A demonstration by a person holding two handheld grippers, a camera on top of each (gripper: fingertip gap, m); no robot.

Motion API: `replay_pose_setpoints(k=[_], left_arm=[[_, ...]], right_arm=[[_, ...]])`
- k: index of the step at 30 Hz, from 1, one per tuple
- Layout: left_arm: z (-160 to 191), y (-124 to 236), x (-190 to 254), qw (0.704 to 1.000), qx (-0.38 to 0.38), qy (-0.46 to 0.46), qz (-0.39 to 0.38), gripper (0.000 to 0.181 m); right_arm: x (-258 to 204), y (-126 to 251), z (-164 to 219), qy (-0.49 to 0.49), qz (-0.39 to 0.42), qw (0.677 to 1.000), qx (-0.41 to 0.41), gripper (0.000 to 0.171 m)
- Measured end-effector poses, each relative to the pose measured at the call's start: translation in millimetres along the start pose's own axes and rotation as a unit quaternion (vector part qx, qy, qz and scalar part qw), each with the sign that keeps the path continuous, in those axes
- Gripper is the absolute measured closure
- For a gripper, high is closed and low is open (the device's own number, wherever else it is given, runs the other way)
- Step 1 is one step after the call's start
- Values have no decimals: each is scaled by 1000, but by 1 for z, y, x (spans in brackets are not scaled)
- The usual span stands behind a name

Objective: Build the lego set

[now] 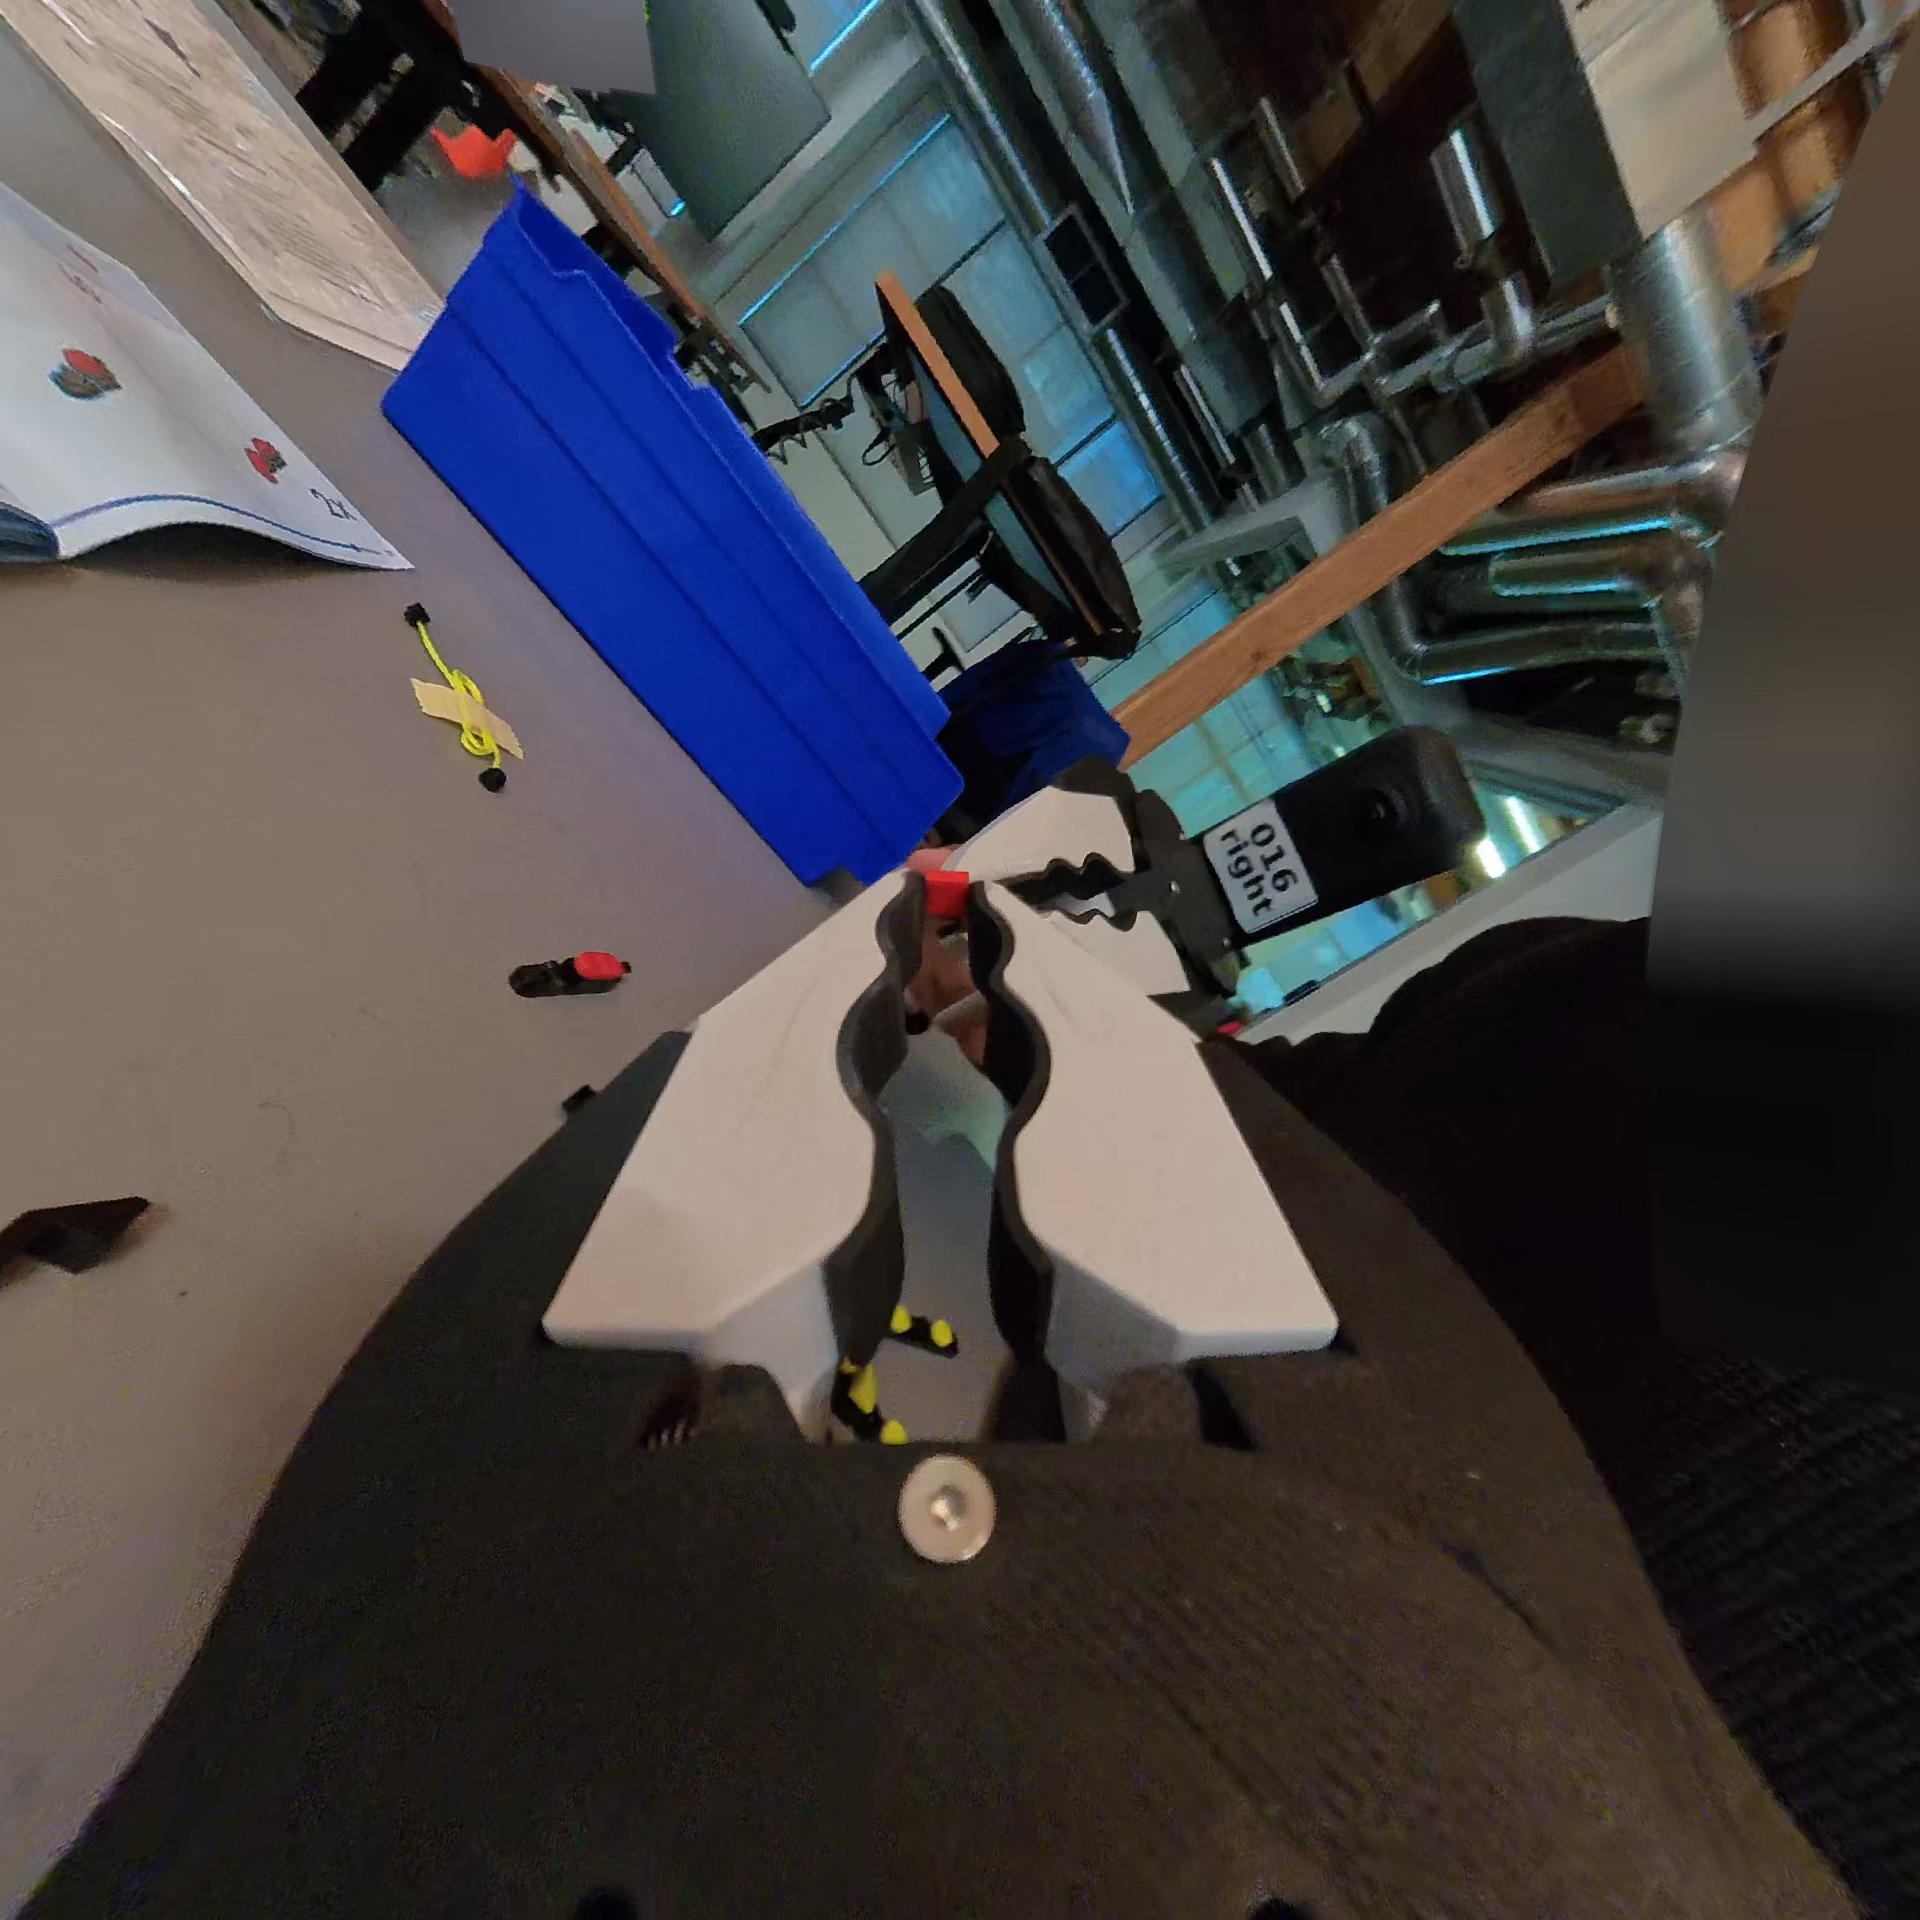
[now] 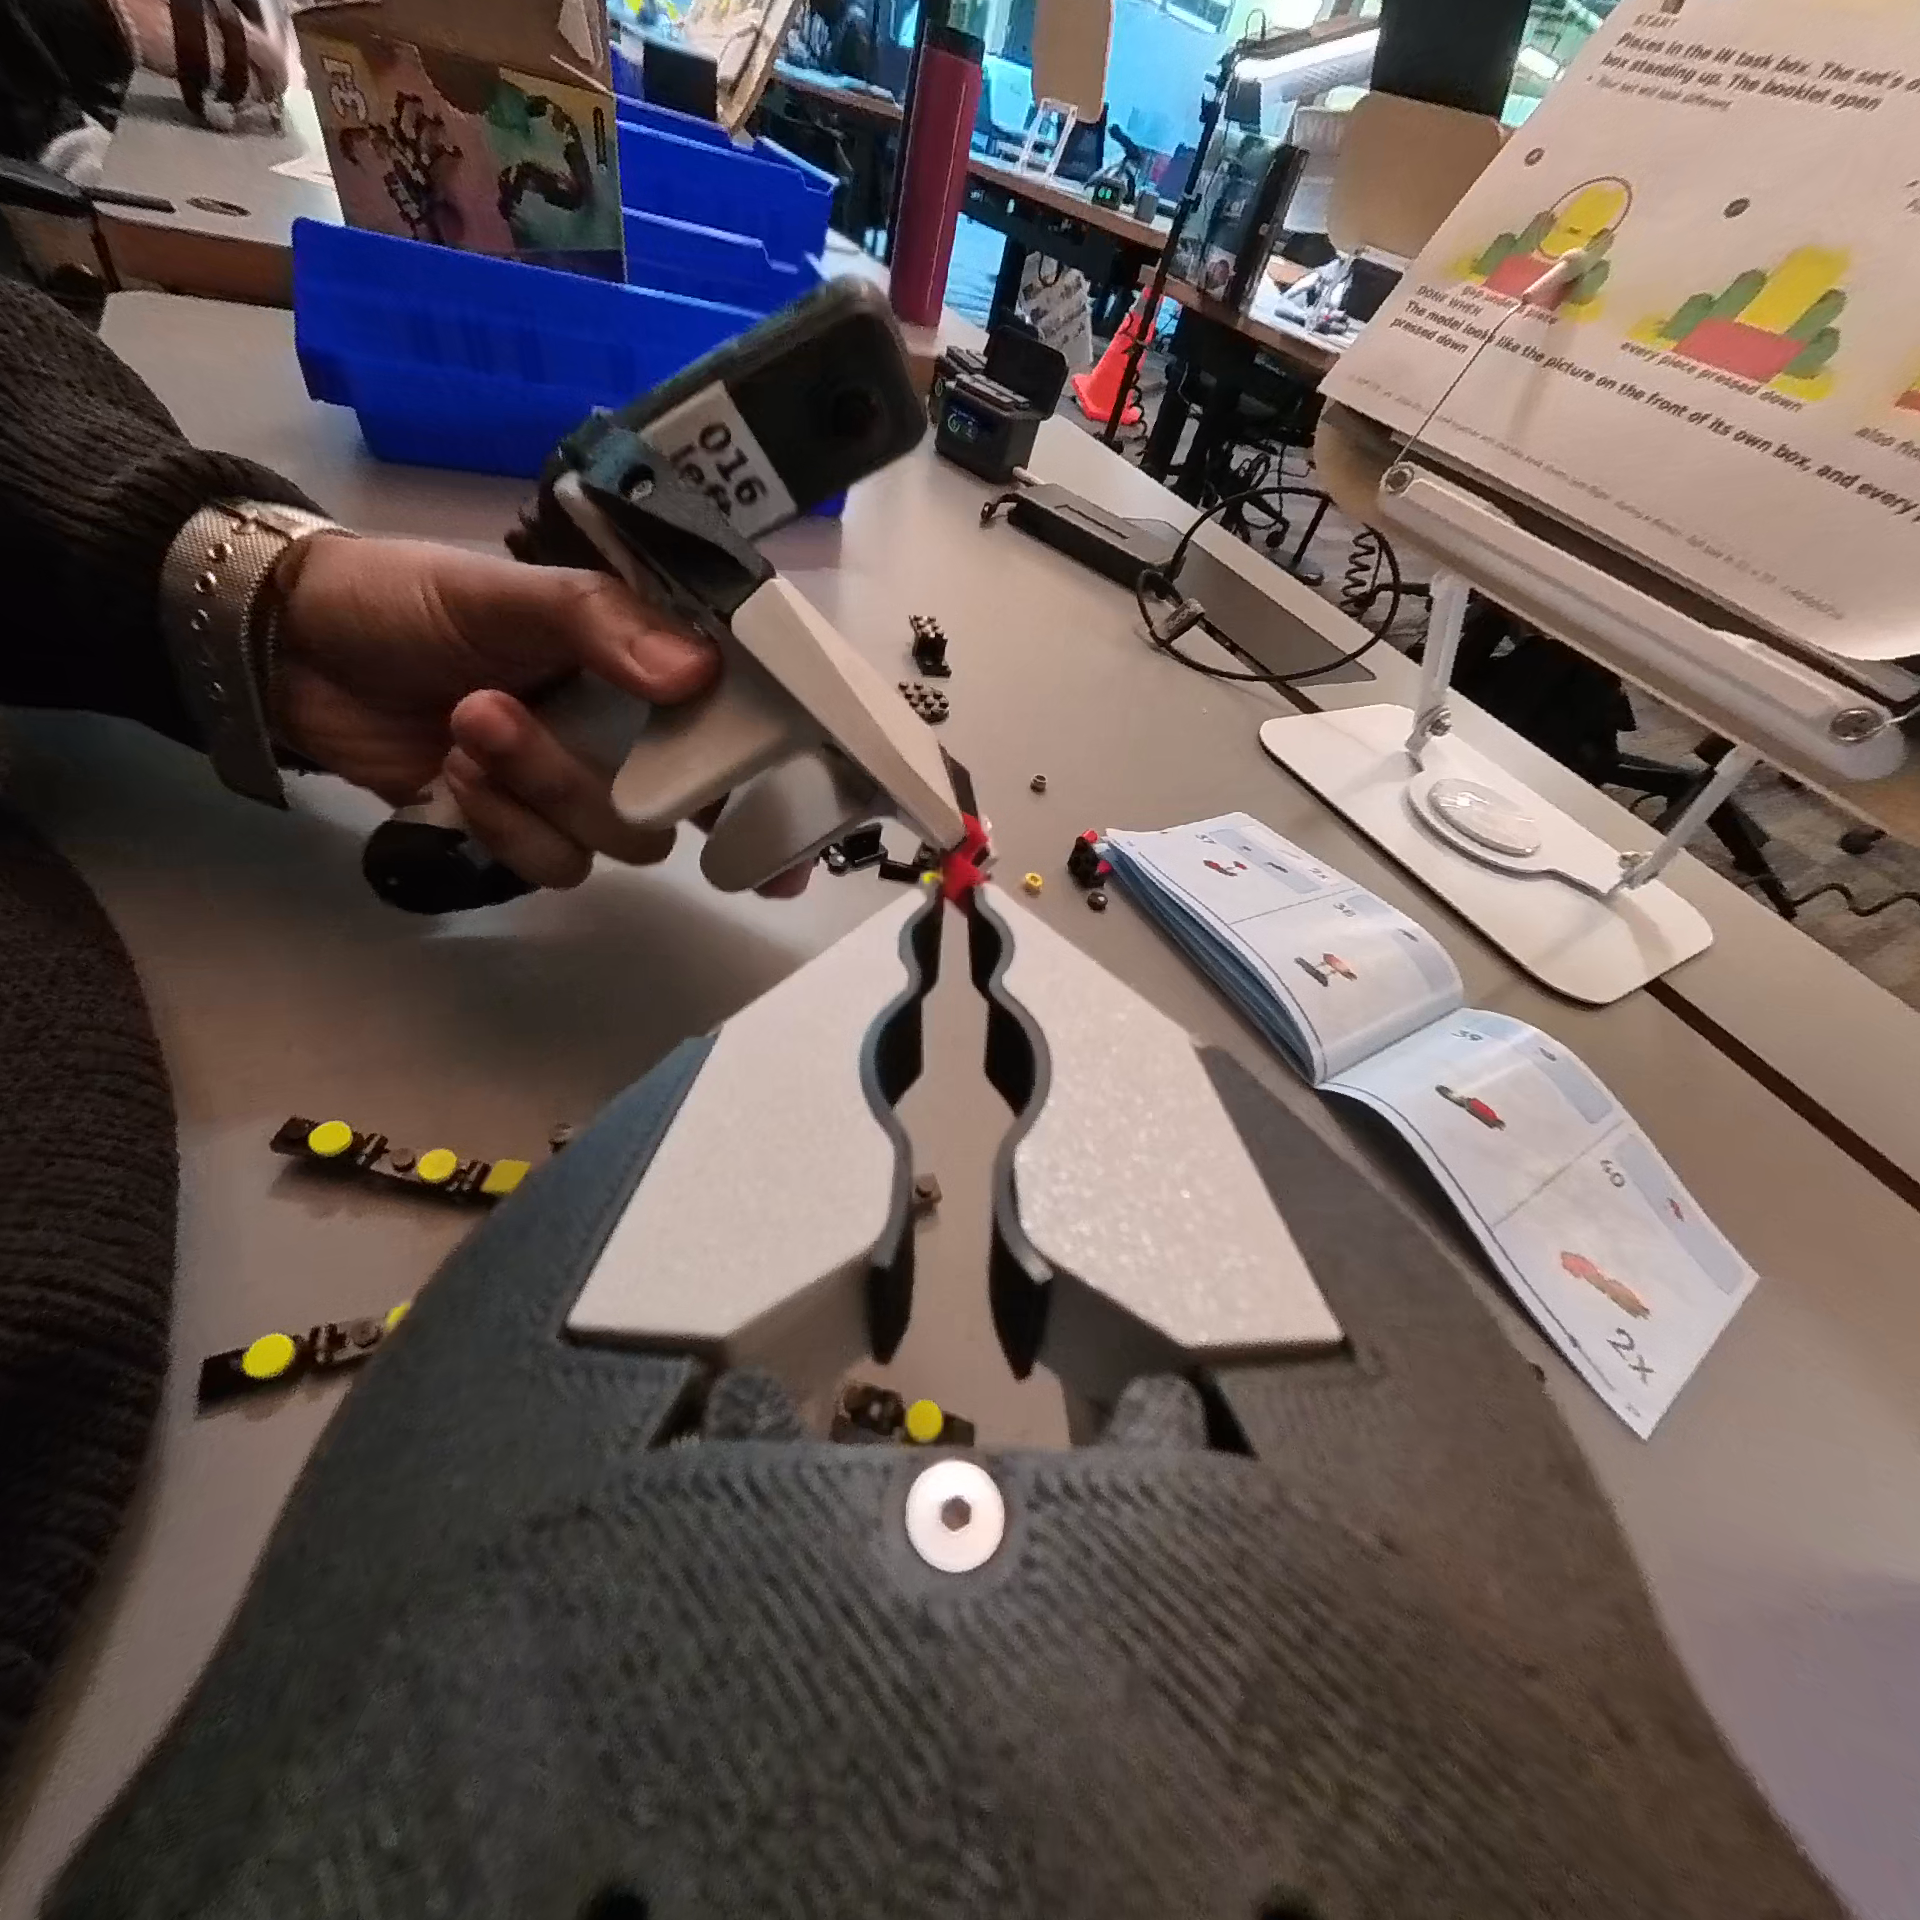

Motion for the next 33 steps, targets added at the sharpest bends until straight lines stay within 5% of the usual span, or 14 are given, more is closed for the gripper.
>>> replay_pose_setpoints(k=[4, 7, 11, 17, 24, 33], left_arm=[[-6, 4, -14, 996, -38, -59, -64, 177], [-2, 2, -30, 969, -160, -139, -129, 177], [18, 3, -67, 875, -392, -209, -193, 175], [31, -18, -90, 755, -550, -301, -191, 175], [41, -32, -101, 700, -609, -319, -190, 175], [44, -37, -107, 691, -618, -319, -198, 175]], right_arm=[[27, 10, 15, 41, 46, 997, -48, 157], [50, 19, 31, 7, 72, 994, -79, 156], [58, 26, 39, -37, 73, 991, -105, 151], [55, 64, 50, -13, 106, 985, -134, 153], [47, 89, 55, -66, 98, 986, -117, 156], [49, 95, 52, -134, 77, 985, -83, 158]])
Point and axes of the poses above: each gripper's, where its closed fingertips meet, y back along the fingers, z out of its underside, x = y × z across the jaws, the point moved 1 cm from there along y, back along the fingers, and after that the axes turned 1 degree about z, right-handed, at the moved point
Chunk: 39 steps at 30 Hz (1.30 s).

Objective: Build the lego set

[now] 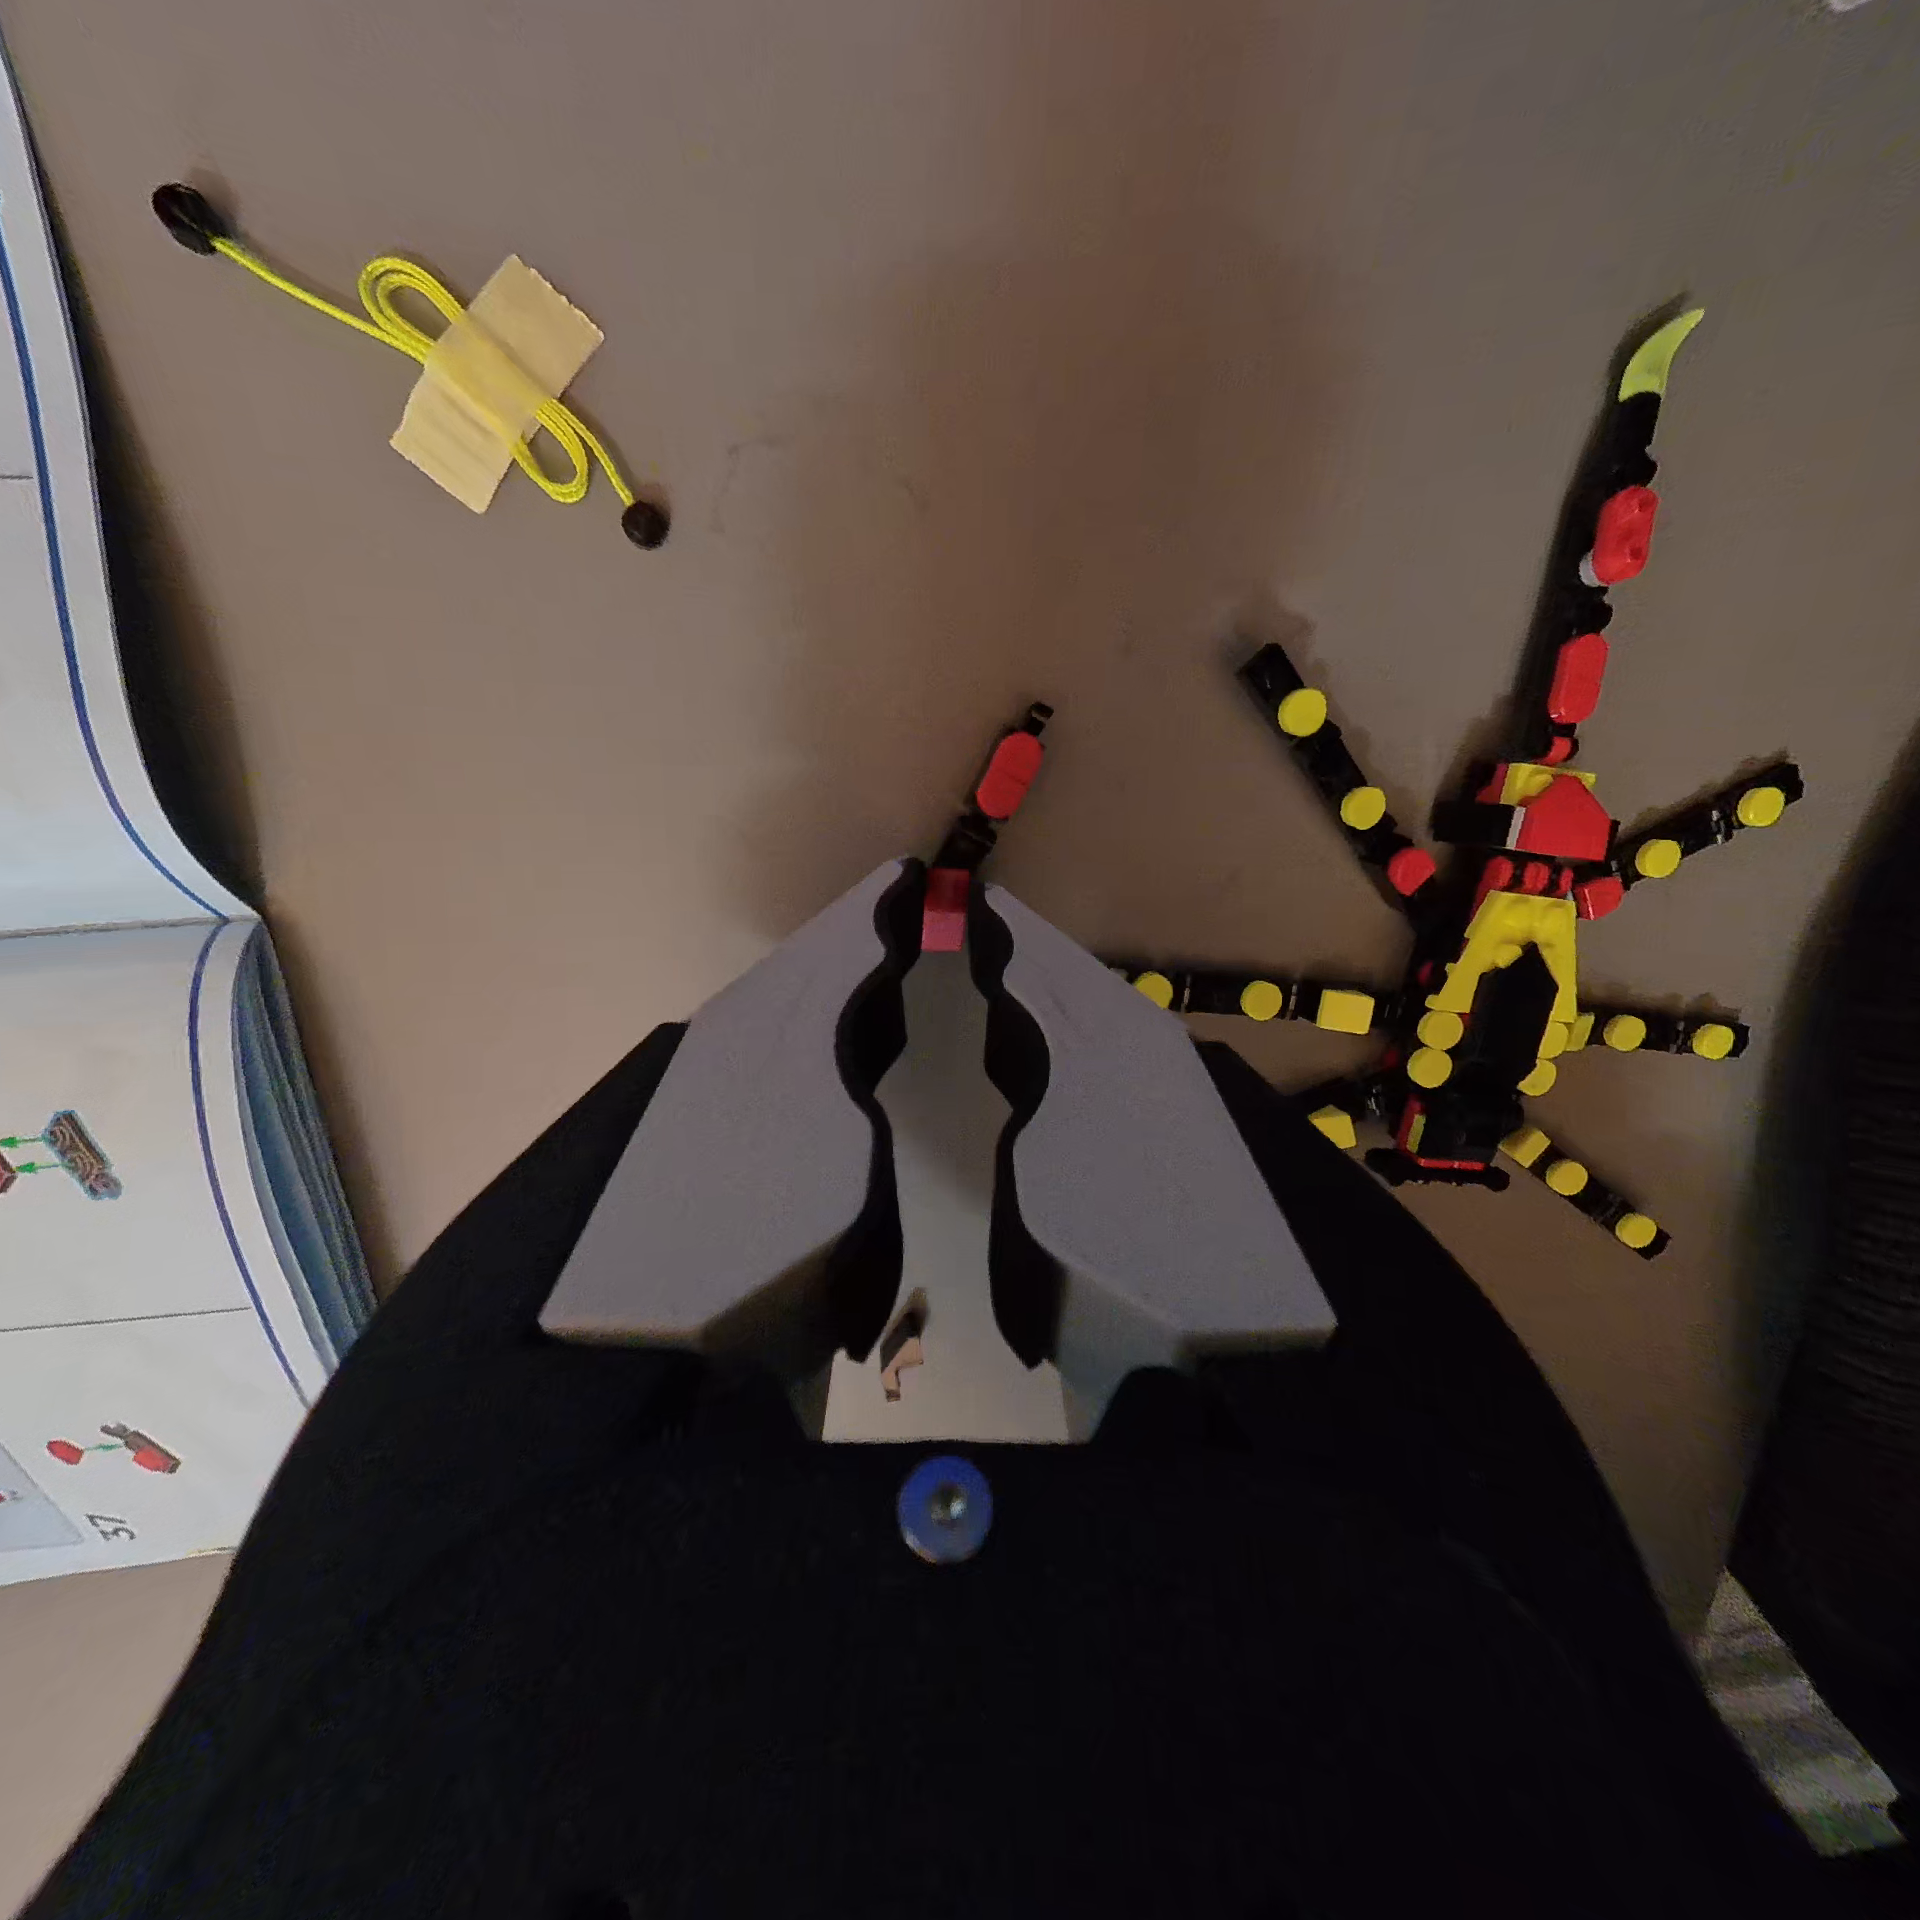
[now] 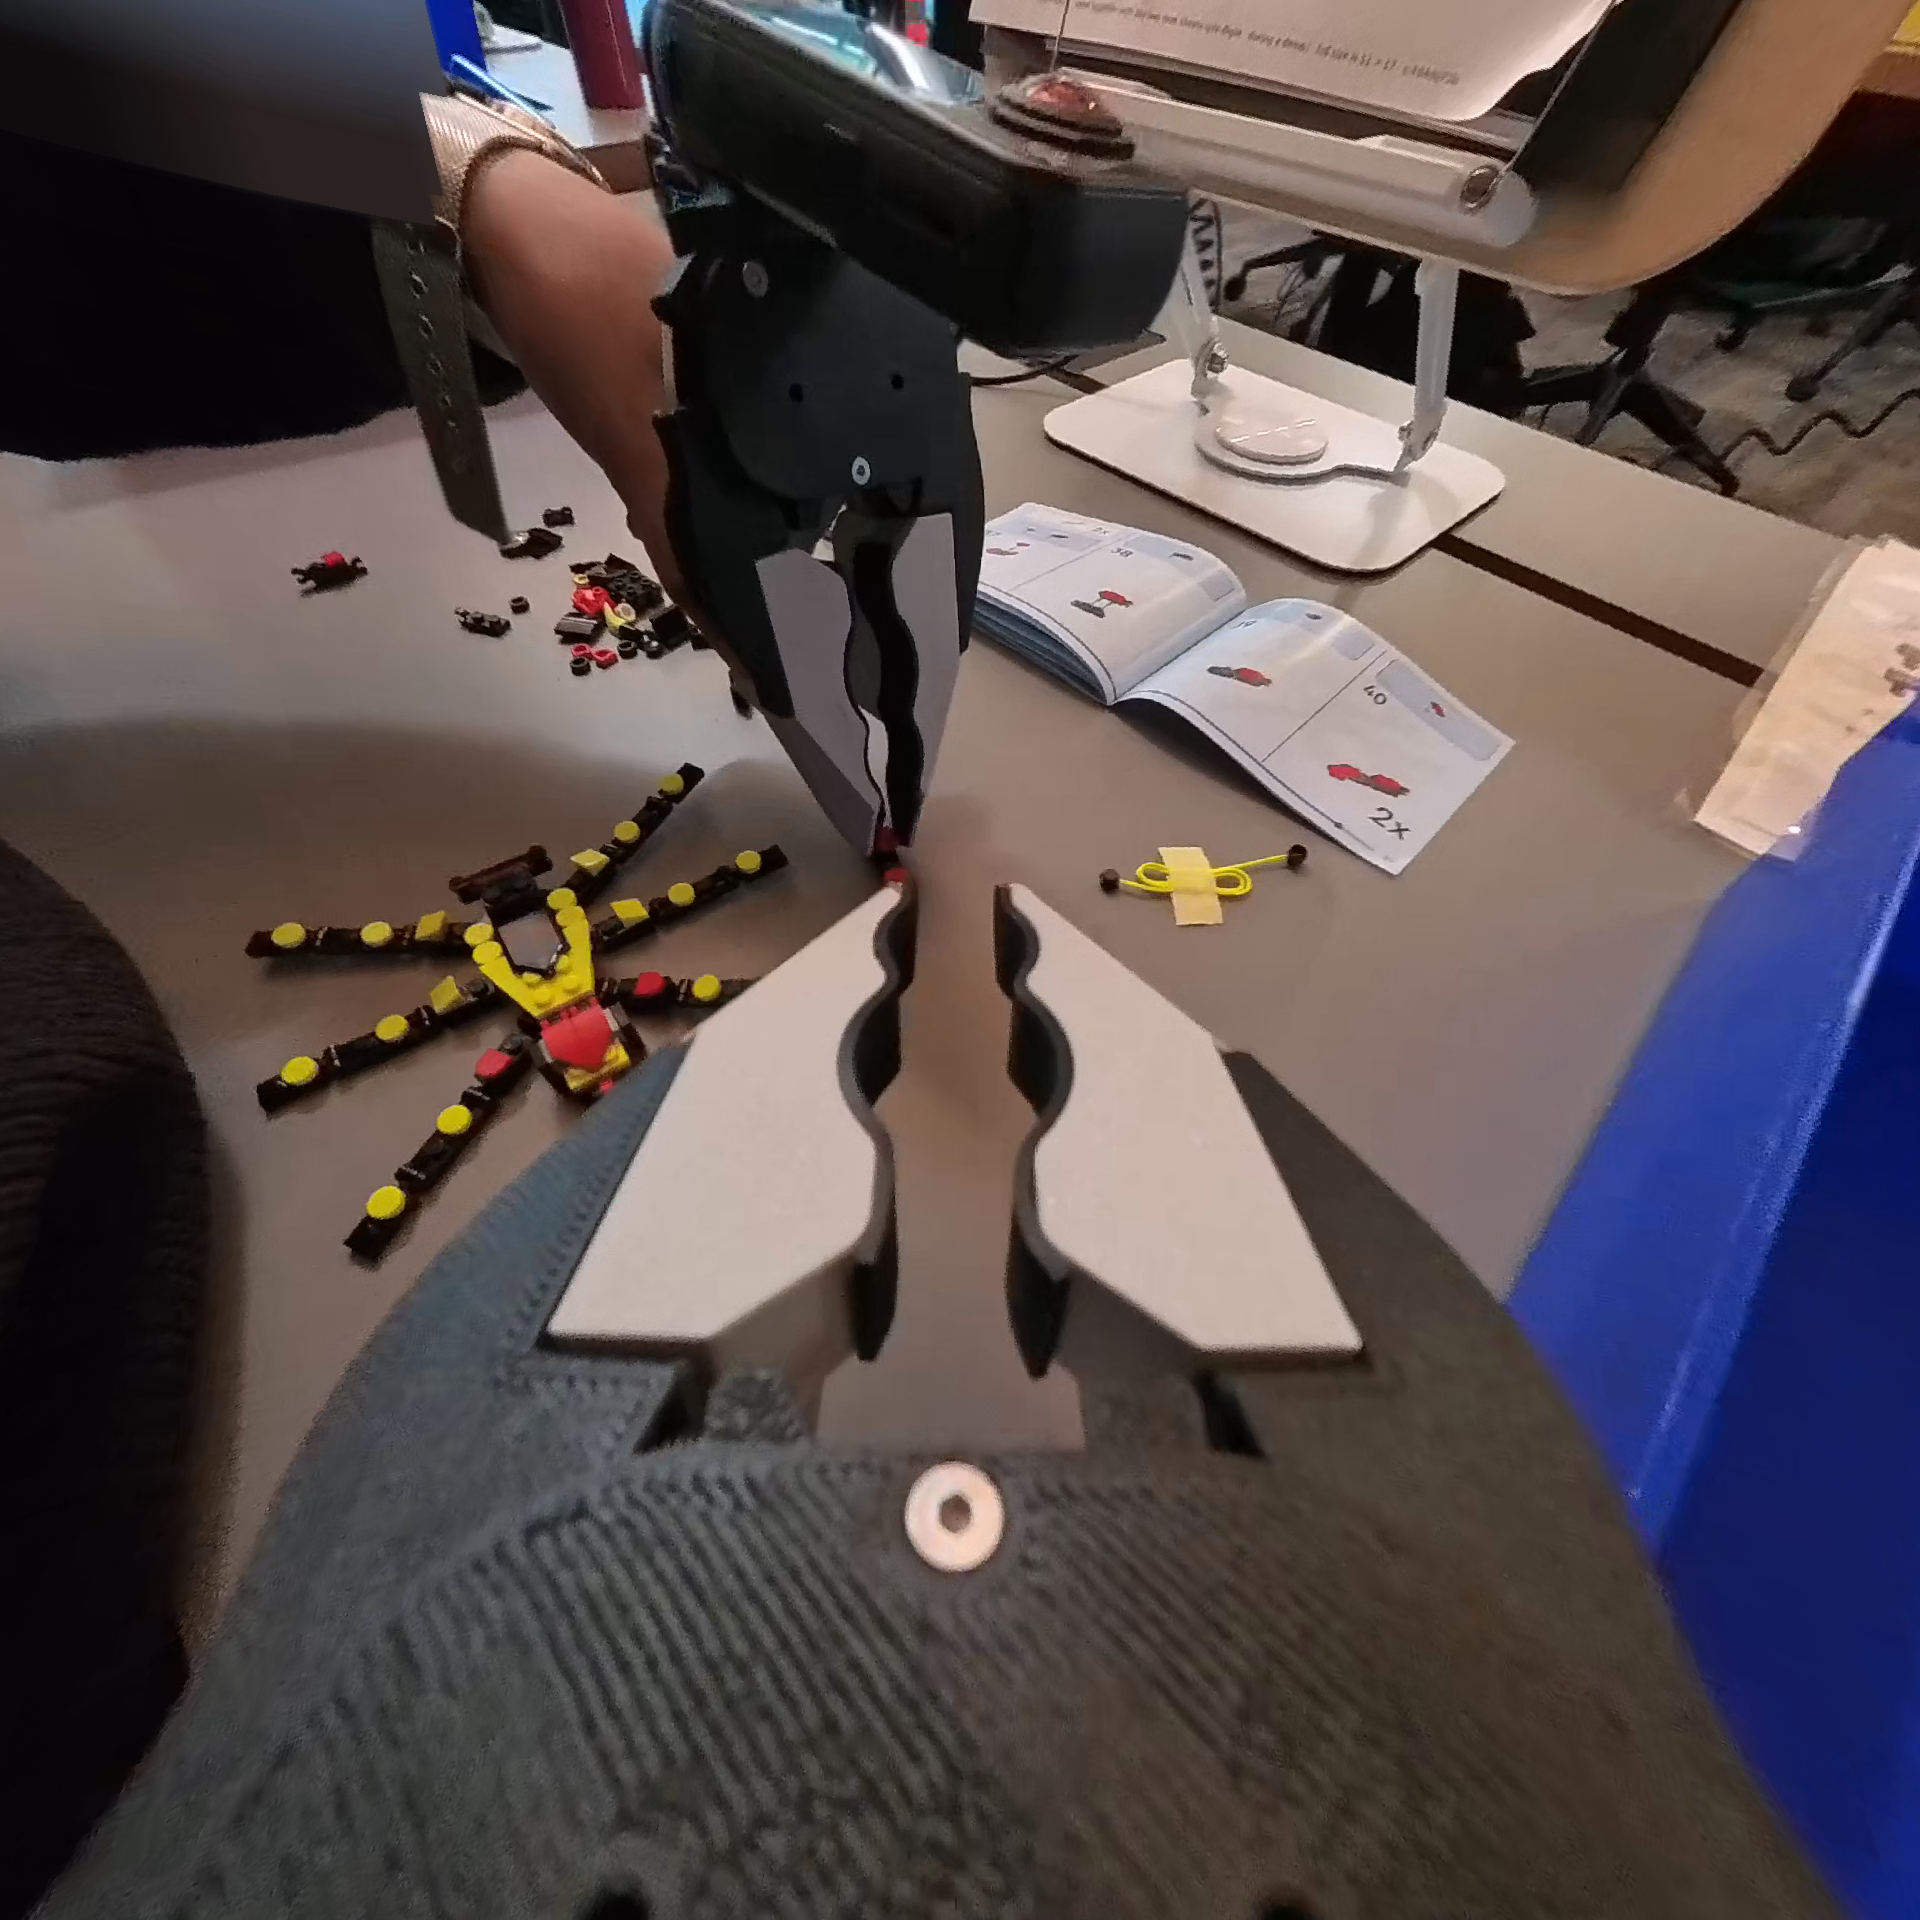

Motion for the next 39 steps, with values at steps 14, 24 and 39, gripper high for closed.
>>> replay_pose_setpoints(k=[14, 24, 39], left_arm=[[12, 25, 1, 994, 94, 53, -16, 165], [68, 57, 21, 940, 273, 197, -60, 166], [12, 9, 6, 967, 235, 94, 0, 163]], right_arm=[[-9, -12, 14, 5, -24, 999, -31, 158], [-27, -54, 32, 54, -62, 992, -100, 151], [-18, -97, 56, 63, -115, 976, -177, 150]])
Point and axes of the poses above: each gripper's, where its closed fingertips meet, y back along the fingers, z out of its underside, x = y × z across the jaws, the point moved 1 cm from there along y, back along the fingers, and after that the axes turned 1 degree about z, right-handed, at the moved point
